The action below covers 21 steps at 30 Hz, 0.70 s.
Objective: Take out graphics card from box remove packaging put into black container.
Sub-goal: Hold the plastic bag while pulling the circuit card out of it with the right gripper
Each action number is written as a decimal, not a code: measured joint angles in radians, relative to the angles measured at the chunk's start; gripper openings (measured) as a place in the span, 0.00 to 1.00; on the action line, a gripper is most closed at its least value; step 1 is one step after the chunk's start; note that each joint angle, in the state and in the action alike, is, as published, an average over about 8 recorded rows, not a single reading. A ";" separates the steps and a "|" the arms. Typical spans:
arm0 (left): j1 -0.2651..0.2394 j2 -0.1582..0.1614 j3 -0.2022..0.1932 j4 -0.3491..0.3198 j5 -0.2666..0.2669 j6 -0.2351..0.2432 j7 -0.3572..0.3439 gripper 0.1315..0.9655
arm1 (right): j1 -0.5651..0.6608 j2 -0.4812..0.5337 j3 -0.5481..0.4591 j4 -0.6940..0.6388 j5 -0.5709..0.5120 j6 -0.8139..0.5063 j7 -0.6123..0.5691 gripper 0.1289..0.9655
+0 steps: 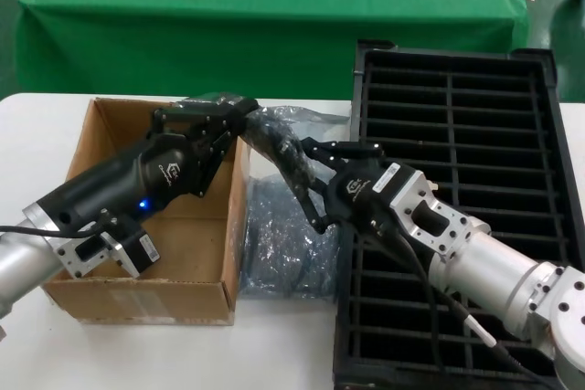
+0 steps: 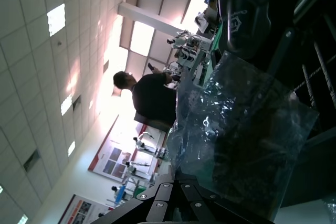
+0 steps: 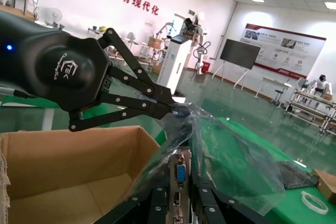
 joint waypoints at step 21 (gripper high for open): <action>-0.069 0.026 -0.035 0.189 -0.028 0.120 0.287 0.01 | -0.011 0.036 0.019 0.045 0.010 0.034 0.005 0.08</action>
